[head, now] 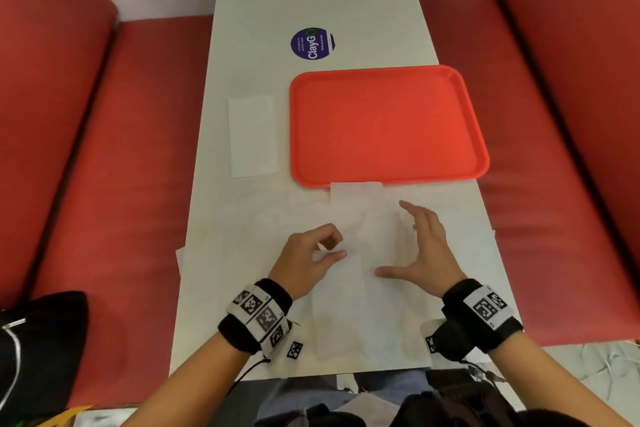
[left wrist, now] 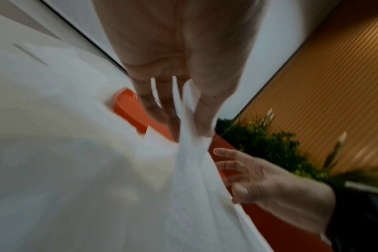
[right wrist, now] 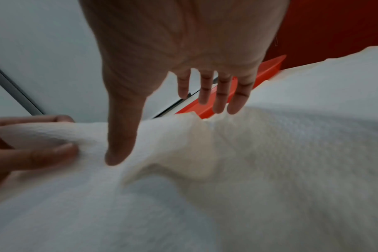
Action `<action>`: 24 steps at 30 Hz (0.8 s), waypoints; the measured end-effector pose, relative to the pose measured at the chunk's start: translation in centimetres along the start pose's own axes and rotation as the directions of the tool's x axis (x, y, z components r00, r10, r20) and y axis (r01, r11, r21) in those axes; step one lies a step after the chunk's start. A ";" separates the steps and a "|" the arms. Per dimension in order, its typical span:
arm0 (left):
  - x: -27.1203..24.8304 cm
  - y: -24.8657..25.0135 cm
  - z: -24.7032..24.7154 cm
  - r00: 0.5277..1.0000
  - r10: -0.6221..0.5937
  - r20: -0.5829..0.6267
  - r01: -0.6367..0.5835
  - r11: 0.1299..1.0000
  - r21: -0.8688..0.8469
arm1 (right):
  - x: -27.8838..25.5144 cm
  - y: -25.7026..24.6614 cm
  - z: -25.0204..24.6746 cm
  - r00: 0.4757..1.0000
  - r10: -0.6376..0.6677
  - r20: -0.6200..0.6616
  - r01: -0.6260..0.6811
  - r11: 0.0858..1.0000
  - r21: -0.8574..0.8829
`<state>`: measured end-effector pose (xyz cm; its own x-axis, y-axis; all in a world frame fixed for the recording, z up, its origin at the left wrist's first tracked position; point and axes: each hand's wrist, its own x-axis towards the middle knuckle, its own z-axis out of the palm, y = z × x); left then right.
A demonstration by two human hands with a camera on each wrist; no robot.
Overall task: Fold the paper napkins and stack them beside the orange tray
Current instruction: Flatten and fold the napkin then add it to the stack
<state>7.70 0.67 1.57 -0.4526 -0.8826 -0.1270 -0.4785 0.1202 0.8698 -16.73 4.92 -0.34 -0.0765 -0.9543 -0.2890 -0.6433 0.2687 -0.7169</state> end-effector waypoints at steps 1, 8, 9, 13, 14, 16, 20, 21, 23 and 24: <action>0.0 0.7 -0.7 0.999 0.024 -0.029 -0.025 0.999 -0.042 | 0.2 -0.3 -0.5 0.999 -0.024 0.025 0.023 0.999 0.028; -0.5 3.1 -5.3 0.928 -0.307 -0.212 0.165 0.847 -0.505 | 2.4 -2.1 -1.8 0.987 0.006 0.162 -0.092 0.842 0.531; -0.8 2.0 -5.2 0.904 -0.397 -0.159 0.281 0.832 -0.478 | 2.7 -2.2 -1.6 0.986 0.015 0.167 -0.107 0.821 0.561; -2.0 -1.4 -4.1 0.823 -0.553 -0.128 0.485 0.802 -0.349 | 2.9 -3.9 -0.6 0.993 0.008 0.121 -0.078 0.803 0.591; -2.2 -1.6 -3.9 0.820 -0.552 -0.153 0.473 0.804 -0.361 | 2.9 -4.4 -0.4 0.994 0.004 0.109 -0.068 0.803 0.592; -2.1 -1.2 -4.1 0.805 -0.561 -0.193 0.445 0.786 -0.430 | 2.8 -5.3 0.0 0.995 -0.009 0.102 -0.053 0.804 0.592; -1.3 1.4 -5.2 0.897 -0.442 -0.004 0.307 0.629 -0.715 | 2.5 -7.7 0.2 0.985 -0.004 0.171 -0.108 0.758 0.643; -1.1 2.2 -5.6 0.912 -0.405 0.060 0.312 0.590 -0.745 | 2.6 -8.3 0.2 0.985 0.008 0.173 -0.120 0.748 0.652; -0.6 2.7 -6.2 0.921 -0.354 0.159 0.342 0.546 -0.765 | 2.7 -9.4 0.2 0.987 0.030 0.161 -0.130 0.737 0.663; -0.3 2.5 -6.4 0.923 -0.339 0.181 0.350 0.546 -0.761 | 2.8 -9.7 0.2 0.988 0.035 0.154 -0.130 0.733 0.668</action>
<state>11.43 -1.63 6.83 -0.3918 -0.7733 -0.4985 0.1532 -0.5890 0.7935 -10.54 -0.36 5.71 0.0191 -0.9129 -0.4078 0.0472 0.4083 -0.9116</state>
